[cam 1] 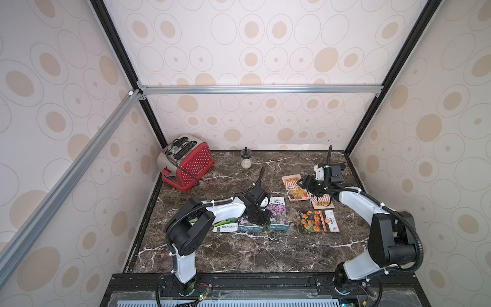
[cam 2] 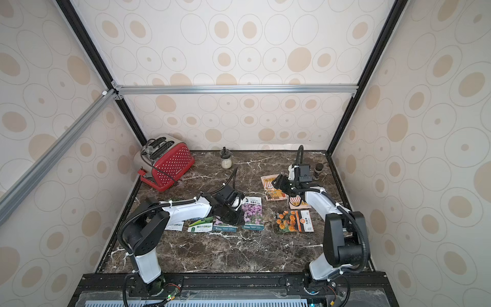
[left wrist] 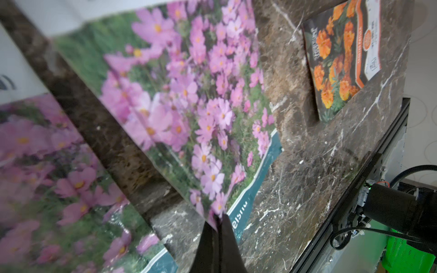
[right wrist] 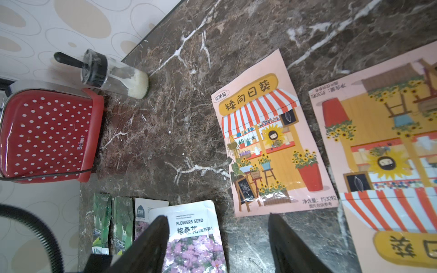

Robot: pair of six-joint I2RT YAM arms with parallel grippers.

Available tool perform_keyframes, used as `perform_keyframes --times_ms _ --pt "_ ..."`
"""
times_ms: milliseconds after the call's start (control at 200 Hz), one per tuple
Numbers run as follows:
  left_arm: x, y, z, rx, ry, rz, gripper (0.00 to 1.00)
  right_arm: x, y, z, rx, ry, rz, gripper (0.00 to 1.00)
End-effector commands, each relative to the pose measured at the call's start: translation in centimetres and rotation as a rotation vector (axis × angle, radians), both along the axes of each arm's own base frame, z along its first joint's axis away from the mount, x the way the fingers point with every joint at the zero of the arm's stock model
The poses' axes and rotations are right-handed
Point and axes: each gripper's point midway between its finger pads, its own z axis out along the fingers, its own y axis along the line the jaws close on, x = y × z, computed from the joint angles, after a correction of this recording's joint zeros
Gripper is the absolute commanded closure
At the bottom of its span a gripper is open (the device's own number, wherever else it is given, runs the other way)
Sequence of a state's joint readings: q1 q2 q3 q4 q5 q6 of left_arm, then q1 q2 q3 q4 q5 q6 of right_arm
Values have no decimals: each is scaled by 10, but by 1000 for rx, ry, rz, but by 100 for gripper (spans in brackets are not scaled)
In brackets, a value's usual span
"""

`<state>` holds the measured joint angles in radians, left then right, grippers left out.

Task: Arrange the seed packets in a row
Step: Place the seed packet at the center of the board, then adjust the seed packet at the center of the board.

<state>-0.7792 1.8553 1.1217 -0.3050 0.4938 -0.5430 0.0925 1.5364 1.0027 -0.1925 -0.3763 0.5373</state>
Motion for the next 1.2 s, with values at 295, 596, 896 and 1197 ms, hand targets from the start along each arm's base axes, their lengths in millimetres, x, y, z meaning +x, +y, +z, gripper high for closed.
perform_keyframes --times_ms 295,596,896,1197 --pt "-3 -5 9 26 5 -36 74 -23 3 -9 -5 28 40 22" --pt "5 24 56 130 -112 -13 53 -38 6 -16 -15 56 69 21" --pt "33 39 135 59 -271 84 35 -61 51 -41 -44 127 186 22" --pt "68 93 170 27 -385 305 32 -86 84 -70 -268 172 275 21"
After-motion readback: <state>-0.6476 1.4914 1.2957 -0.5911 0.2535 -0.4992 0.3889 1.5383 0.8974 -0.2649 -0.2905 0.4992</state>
